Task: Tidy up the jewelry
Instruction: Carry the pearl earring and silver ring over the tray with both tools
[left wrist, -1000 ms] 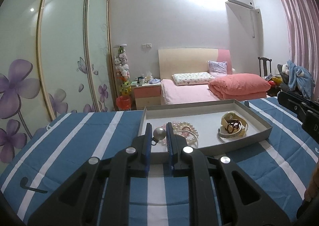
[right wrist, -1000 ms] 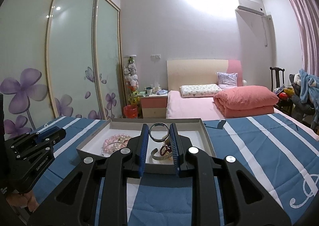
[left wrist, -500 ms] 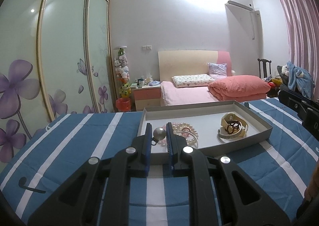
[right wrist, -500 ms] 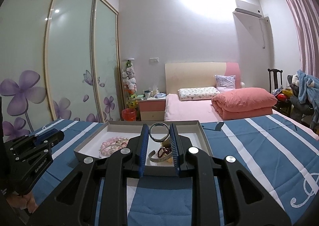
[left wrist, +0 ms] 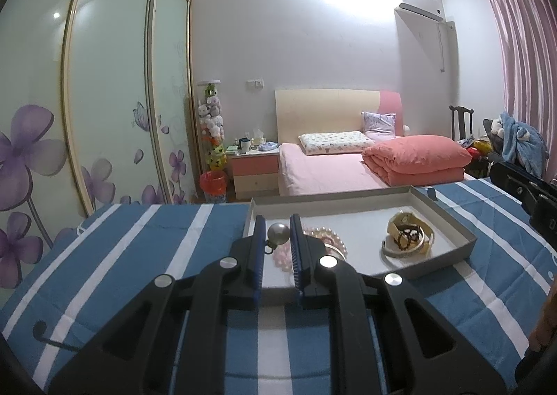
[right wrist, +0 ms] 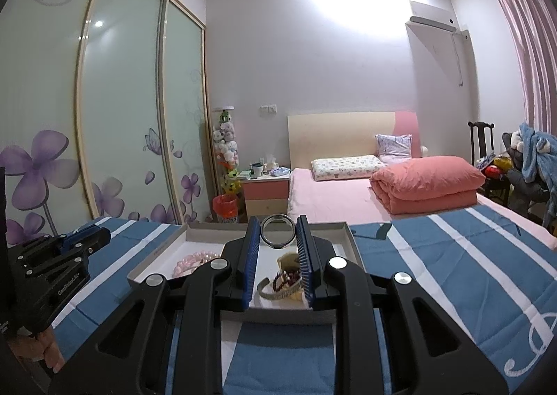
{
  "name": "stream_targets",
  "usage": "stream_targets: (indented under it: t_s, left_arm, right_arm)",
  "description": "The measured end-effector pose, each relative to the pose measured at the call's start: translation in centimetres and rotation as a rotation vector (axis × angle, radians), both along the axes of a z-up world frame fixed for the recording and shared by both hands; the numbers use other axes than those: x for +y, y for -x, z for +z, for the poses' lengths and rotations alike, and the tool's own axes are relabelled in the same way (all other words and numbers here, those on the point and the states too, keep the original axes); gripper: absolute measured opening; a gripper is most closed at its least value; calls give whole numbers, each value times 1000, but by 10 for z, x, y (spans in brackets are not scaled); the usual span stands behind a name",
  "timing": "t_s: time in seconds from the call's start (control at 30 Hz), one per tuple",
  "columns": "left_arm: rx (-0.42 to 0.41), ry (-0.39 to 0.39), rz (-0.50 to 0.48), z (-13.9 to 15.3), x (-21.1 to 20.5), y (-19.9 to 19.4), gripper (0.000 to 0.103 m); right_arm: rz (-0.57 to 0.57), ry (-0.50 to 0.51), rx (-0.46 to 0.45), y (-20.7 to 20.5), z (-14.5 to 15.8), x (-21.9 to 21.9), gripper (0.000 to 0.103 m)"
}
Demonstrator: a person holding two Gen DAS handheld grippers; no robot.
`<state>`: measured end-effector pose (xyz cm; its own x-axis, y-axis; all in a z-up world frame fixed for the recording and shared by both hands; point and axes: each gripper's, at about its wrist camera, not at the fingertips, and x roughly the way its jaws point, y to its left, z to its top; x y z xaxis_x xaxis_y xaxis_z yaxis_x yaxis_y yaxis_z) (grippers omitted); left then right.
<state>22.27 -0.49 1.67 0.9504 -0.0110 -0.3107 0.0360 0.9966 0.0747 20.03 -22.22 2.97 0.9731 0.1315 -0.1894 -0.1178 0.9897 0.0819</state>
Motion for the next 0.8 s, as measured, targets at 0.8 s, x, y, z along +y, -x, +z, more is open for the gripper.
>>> stream_targets:
  t_s: [0.8]
  left_arm:
    - [18,73,-15,5,-11,-74,15]
  right_arm:
    - [38,-20,66,-75,-1,6,23]
